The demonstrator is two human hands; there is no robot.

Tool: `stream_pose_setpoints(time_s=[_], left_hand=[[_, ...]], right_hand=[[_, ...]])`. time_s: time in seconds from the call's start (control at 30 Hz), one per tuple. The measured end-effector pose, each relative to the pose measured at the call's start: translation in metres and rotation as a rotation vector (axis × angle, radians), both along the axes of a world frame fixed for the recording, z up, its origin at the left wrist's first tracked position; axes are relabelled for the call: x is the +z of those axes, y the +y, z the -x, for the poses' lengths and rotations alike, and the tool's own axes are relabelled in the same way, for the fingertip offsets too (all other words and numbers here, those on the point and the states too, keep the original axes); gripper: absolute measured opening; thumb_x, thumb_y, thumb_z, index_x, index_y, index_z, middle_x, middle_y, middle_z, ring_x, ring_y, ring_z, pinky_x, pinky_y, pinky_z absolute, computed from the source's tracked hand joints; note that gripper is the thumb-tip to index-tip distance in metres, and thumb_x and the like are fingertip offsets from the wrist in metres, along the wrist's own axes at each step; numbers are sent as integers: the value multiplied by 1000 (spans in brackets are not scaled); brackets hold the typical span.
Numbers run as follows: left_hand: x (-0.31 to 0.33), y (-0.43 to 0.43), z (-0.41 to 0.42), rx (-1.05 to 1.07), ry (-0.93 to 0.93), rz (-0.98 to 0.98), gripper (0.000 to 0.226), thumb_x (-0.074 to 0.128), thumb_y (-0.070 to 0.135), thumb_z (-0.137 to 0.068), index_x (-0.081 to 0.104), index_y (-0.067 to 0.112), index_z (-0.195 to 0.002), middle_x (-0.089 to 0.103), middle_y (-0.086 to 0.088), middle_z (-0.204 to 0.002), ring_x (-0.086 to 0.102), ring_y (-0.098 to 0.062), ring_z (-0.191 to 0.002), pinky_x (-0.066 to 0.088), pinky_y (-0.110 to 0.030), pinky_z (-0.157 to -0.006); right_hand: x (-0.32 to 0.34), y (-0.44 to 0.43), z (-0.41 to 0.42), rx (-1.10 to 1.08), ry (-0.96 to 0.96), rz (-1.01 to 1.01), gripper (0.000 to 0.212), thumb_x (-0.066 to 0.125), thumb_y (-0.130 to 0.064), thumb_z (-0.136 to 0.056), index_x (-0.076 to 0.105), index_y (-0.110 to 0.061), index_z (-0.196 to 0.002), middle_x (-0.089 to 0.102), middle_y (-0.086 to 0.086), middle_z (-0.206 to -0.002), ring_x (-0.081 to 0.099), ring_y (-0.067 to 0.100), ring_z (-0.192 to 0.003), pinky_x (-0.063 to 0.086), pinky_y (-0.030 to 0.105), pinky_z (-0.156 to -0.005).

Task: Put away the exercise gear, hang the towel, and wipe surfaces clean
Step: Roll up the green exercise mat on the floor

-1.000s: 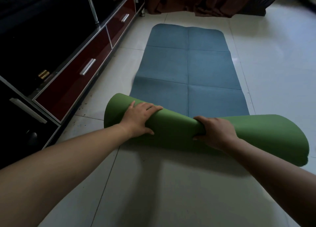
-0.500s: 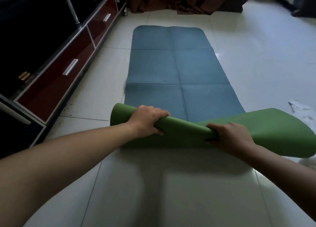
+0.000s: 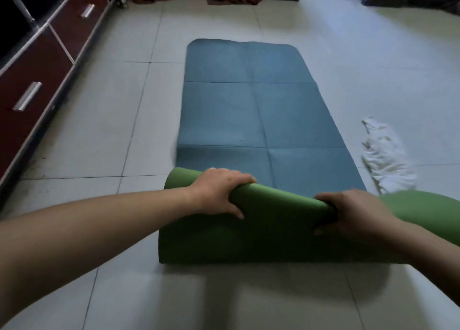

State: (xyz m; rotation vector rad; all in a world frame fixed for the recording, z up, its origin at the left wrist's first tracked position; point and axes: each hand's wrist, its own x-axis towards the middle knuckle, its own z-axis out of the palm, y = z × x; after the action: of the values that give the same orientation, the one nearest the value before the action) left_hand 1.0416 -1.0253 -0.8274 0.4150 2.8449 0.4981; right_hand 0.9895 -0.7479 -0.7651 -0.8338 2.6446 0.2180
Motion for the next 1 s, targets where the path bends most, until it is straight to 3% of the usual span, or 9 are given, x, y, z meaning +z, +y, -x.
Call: stream_pose_setpoints(time_s=[0.2, 0.3, 0.5, 0.63, 0.73, 0.83, 1.0], left_hand=[[8, -29, 12, 147, -170, -45, 77, 74, 56, -66, 38, 38, -132, 53, 10, -126, 50, -15, -114, 42, -37, -96], [3, -38, 15, 201, -253, -48, 81, 71, 59, -68, 33, 38, -136, 50, 8, -130, 47, -17, -118, 42, -38, -98], [-26, -44, 5, 179, -159, 124, 87, 52, 68, -79, 12, 33, -148, 33, 6, -147, 37, -18, -130, 36, -40, -104], [-37, -48, 8, 206, -204, 139, 83, 46, 66, -83, 4, 36, -149, 23, 7, -152, 27, -19, -137, 27, -53, -109], [-34, -47, 13, 253, -222, 155, 75, 43, 60, -88, 6, 37, -149, 18, 4, -155, 18, -19, -142, 18, -59, -112], [-28, -35, 7, 218, -115, 160, 61, 40, 49, -94, 14, 36, -148, 15, 2, -156, 13, -20, -143, 12, -58, -114], [-37, -1, -21, 67, -139, 156, 70, 41, 60, -89, 10, 37, -147, 0, 4, -158, -2, -18, -145, 7, -58, -114]], right_hand=[[-9, -37, 61, -8, -233, 120, 82, 86, -47, -54, 49, -37, -127, 60, -10, -120, 55, 14, -108, 41, 26, -82], [-27, -47, 81, -26, -256, 149, 89, 87, -45, -53, 46, -36, -131, 54, -9, -129, 50, 15, -116, 40, 26, -92], [-58, -40, 89, -47, -276, 286, 92, 84, -51, -53, 45, -32, -135, 49, -5, -137, 45, 17, -124, 35, 33, -106], [-58, -46, 77, 39, -167, 316, 82, 74, -57, -64, 43, -33, -136, 41, -5, -144, 40, 17, -129, 32, 32, -107], [-68, -54, 54, 120, -113, 228, 85, 55, -70, -71, 25, -38, -144, 16, -3, -156, 15, 19, -143, 12, 37, -117], [-83, -58, 49, 140, -74, 80, 93, 38, -80, -70, 1, -42, -146, -9, -3, -158, -8, 18, -145, -3, 42, -117], [-93, -75, 66, -52, -1, 110, 87, 39, -73, -80, 5, -32, -149, -3, -2, -158, -1, 20, -145, 2, 47, -116]])
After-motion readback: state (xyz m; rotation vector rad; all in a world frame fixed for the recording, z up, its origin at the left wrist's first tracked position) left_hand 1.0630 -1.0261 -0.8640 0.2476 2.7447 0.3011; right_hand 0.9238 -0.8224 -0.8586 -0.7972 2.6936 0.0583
